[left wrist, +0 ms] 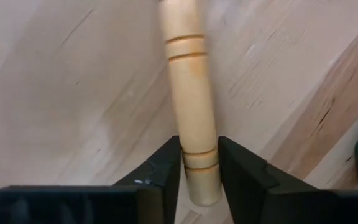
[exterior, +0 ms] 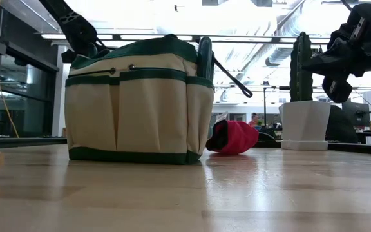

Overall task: Pick & Place Garden tools in Gardening bag
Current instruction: Put the left light brown trowel into the gardening bag

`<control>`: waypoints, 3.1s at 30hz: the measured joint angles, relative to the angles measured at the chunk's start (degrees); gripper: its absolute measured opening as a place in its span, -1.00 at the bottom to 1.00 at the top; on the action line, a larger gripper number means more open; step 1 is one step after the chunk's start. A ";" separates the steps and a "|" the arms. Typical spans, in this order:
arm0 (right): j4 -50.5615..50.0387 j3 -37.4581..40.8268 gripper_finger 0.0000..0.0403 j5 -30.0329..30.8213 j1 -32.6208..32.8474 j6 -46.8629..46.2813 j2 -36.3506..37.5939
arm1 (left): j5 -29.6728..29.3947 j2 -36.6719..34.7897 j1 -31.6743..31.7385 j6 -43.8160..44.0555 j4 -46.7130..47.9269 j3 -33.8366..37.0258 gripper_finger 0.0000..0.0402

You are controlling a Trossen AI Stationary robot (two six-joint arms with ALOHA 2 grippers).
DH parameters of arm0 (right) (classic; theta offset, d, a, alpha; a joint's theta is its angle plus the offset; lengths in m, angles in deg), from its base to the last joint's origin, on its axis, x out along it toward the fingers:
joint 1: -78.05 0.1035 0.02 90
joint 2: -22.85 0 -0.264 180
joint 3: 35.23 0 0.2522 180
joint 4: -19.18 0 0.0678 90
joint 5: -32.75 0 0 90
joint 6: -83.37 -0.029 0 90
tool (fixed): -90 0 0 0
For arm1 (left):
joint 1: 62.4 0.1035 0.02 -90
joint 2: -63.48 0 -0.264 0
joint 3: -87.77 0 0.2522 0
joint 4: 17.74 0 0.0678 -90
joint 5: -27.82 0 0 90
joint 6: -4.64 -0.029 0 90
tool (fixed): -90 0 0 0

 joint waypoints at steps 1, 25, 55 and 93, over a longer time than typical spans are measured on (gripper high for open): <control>0.00 0.00 -0.98 0.00 0.00 0.02 0.01 | 0.02 0.00 0.00 -0.41 0.17 0.00 -0.56; 0.00 0.00 -0.98 0.00 0.00 0.02 0.01 | -9.68 -7.46 0.07 -10.65 11.76 -7.61 -0.68; 0.00 0.00 -0.98 0.05 0.00 0.07 0.00 | -41.14 -16.83 -24.65 -49.04 8.26 -35.10 -0.68; 18.50 -23.54 -0.98 5.74 2.39 -2.22 -27.73 | -58.93 -9.58 -39.32 -63.47 -1.44 -35.10 -0.68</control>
